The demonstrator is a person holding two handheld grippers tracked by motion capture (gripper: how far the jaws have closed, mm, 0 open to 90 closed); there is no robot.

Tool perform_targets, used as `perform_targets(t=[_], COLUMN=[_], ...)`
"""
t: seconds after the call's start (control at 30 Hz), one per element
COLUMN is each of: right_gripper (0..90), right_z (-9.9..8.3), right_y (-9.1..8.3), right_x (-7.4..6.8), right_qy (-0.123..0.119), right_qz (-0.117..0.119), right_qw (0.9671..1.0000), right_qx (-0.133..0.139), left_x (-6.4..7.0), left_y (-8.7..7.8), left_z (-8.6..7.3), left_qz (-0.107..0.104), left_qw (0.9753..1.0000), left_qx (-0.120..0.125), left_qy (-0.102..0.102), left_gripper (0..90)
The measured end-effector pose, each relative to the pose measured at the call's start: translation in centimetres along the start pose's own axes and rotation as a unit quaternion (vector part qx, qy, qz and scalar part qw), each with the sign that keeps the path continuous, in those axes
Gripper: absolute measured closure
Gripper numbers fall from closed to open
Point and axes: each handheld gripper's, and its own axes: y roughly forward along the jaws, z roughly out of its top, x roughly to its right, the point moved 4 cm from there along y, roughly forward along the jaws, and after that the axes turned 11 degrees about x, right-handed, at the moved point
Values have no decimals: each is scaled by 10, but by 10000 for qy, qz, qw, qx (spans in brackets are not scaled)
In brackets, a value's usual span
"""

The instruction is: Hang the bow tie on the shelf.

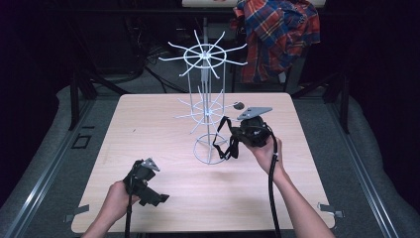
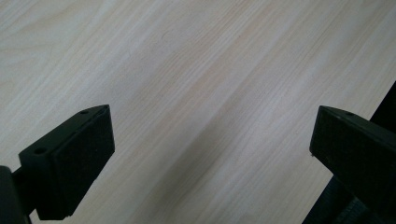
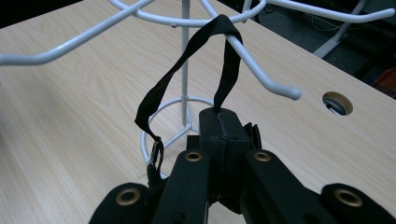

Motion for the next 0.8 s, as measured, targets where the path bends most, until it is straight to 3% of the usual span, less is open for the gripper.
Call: perform_targets(t=[0.3, 0.6, 0.8], right_gripper=[900, 900, 896], right_z=[-1, 0, -1], right_y=[7, 5, 8], right_x=[-6, -4, -5], right_qy=[-143, -66, -71], right_qz=[5, -53, -1], right_qw=[9999, 9999, 10000], right_qx=[-76, 97, 11], left_x=[0, 1, 1], left_y=[0, 0, 2], left_z=[0, 0, -1], left_qz=[-5, -1, -26], left_qw=[10000, 10000, 9999], left_qx=[-6, -54, -114], left_qy=[9, 26, 47], left_gripper=[1, 2, 3])
